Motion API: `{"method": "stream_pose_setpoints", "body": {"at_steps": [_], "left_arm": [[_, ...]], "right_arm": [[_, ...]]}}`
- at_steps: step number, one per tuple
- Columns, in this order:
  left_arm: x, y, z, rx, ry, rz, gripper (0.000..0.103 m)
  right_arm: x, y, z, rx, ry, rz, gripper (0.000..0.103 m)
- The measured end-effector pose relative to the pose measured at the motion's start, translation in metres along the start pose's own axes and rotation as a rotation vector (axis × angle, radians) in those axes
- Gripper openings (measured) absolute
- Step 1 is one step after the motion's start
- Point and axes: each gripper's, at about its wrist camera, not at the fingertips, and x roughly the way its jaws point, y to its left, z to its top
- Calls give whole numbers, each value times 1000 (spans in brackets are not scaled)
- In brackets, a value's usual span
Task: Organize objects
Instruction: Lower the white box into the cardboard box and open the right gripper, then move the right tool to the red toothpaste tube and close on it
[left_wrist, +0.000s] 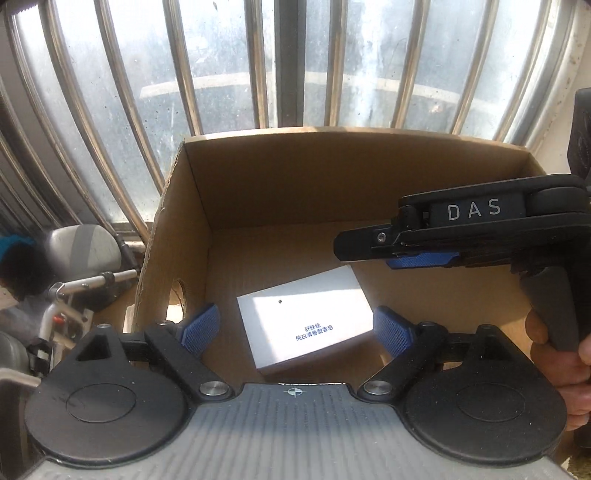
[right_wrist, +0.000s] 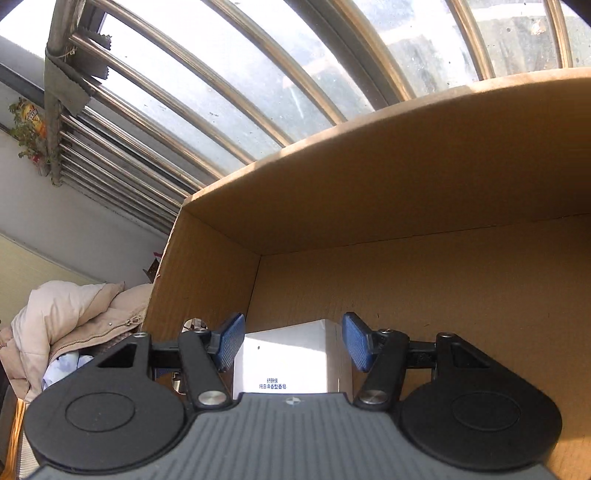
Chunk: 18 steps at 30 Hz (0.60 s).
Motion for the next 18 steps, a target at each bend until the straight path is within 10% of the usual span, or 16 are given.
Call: {"method": "stream_pose_setpoints", "body": {"at_steps": [7,18], "left_arm": [[-87,-9,-30,13,-139,-133,94],[-203,-29,-181,209,-434,-364,103]], "right_arm": [[-120,26,-53,-119,-215,77,72],[-256,-2,-257,-181,-504,179,88]]}}
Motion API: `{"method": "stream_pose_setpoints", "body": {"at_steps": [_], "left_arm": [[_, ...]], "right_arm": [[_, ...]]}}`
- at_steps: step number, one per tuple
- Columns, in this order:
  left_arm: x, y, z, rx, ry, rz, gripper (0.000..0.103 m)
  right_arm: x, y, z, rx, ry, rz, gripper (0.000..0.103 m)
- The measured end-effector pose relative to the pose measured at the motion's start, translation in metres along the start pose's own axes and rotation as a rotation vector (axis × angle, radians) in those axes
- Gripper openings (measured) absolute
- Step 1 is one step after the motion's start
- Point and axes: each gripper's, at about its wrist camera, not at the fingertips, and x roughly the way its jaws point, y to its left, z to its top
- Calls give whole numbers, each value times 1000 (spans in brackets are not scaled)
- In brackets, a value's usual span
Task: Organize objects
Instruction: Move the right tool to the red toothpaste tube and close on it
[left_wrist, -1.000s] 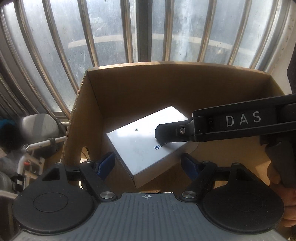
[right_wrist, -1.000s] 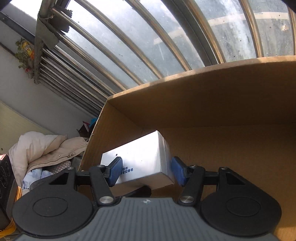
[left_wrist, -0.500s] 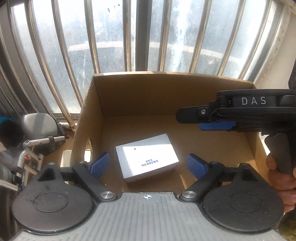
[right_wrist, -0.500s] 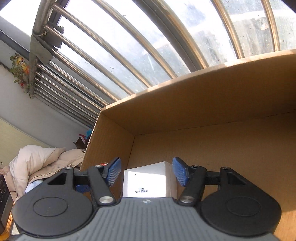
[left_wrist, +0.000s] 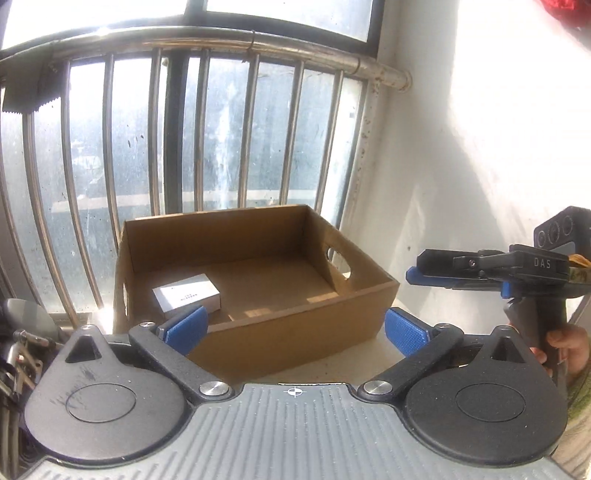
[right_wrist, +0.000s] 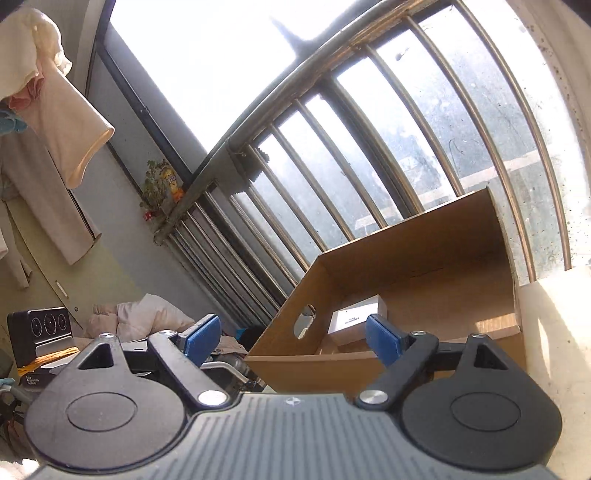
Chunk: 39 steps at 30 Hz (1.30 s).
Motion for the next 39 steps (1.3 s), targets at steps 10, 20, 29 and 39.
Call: {"method": "stream_pose_setpoints", "body": {"at_steps": [10,20,29,39], "left_arm": [[66,-37,-113,-30,129,-25,100],[111,-29,-127,-117,113,-56,93],[123,-8,-130,-166,119,-123,93],[129,-5,-129,-180,146,-268,81]], "right_arm": [[26,-35,-90,47,125,-162,61],[91,-26,-83,-135,316,-248,51],[77,-36,-105,-41,437,-241,34],[74,-27,-113,15,454,-205,31]]}}
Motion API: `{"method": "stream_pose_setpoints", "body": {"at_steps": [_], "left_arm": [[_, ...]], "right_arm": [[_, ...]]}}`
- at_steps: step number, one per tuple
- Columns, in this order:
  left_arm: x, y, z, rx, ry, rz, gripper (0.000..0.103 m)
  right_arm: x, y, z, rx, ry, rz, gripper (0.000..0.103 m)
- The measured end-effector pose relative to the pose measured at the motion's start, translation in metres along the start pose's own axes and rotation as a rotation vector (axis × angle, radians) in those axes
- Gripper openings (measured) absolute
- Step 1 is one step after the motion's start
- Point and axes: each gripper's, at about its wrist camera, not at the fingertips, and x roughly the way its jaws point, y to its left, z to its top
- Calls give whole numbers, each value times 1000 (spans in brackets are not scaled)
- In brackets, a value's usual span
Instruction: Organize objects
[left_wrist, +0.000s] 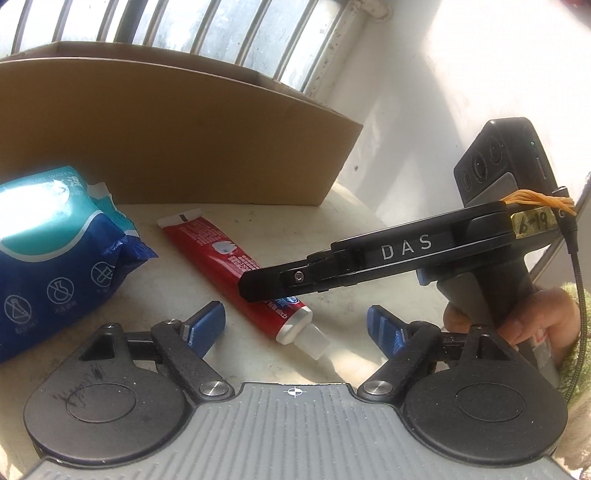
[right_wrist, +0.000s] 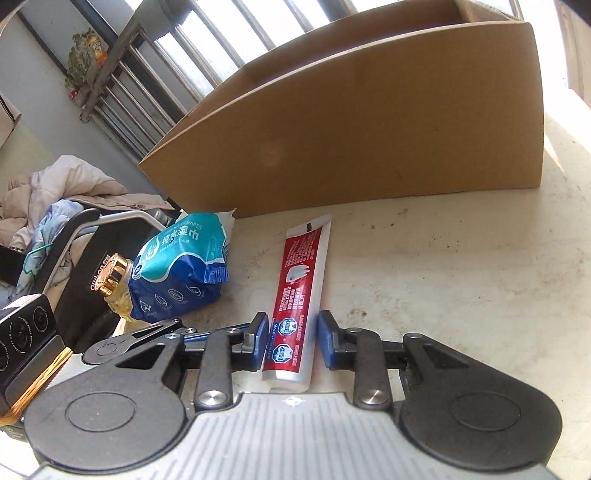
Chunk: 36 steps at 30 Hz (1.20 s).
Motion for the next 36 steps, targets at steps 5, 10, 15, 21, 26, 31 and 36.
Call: {"method": "stream_pose_setpoints", "body": {"at_steps": [5,10,15,21,26,31,36], "left_arm": [[-7,2,-4,6,11,-31,75],[-15,-3,-9,56,31,-40,72],[-22,-3,-11,68,51,-43,72],[-26,-4,-8,74,56,-35,72],[-29,-2,-7,76,53,-44,72],[-39,-2,-12,76,52,-40,72],[-31,-8,-17,95,51,-24,71]], "right_arm": [[-4,0,-10,36,-4,28,30],[-12,1,-25,85,-11,47,30],[-16,1,-38,129,-6,77,30],[-15,1,-44,183,-5,95,29],[-15,5,-46,199,-13,81,29],[-14,8,-49,197,-34,64,30],[-15,15,-48,154,-54,17,33]]}}
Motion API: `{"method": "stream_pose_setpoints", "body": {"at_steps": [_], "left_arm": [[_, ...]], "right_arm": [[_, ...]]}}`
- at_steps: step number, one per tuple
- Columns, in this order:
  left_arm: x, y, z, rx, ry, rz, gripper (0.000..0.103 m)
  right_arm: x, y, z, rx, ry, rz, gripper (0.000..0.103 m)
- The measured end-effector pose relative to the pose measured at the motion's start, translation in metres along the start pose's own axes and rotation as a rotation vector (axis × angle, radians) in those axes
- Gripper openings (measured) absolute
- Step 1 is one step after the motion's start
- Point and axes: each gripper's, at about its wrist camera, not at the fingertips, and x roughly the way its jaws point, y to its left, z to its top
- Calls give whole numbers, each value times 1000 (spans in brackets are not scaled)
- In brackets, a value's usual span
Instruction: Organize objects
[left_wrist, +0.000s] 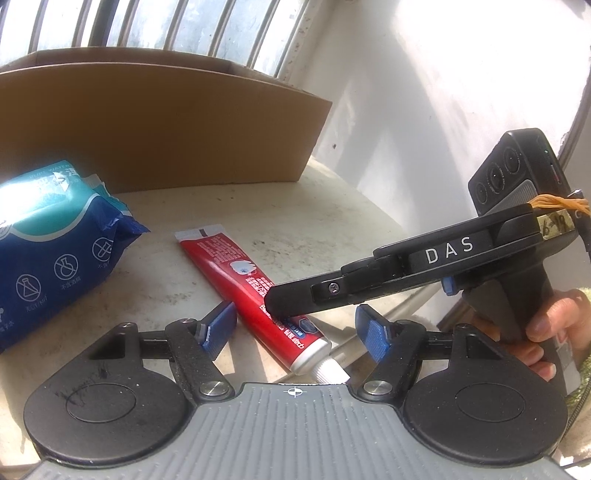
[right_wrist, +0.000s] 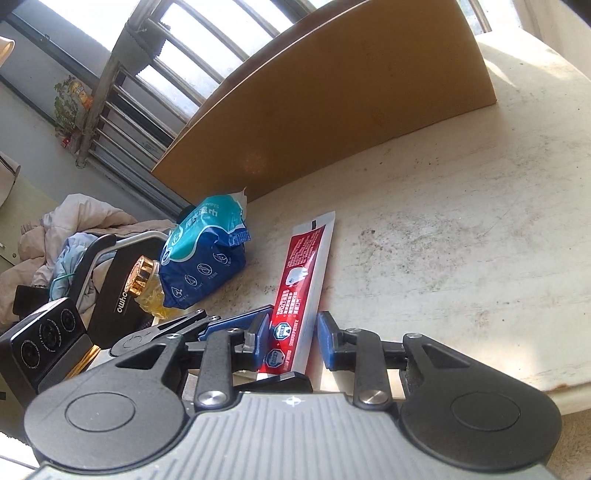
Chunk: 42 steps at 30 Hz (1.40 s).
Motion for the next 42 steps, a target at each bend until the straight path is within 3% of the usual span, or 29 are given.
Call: {"method": "stream_pose_setpoints", "body": {"at_steps": [15,31,42], "left_arm": [[-16,-6,-4,34,3,-10,69],[-36,-2,-10,76,1,-23,69],[-46,-1,-20,102,-20,-33,68]], "right_arm": [[-4,3,-5,-30,-3,-18,32],[-9,10,-1,-73,39,-81,35],[-7,14,-1,-121,19,-127,31]]}}
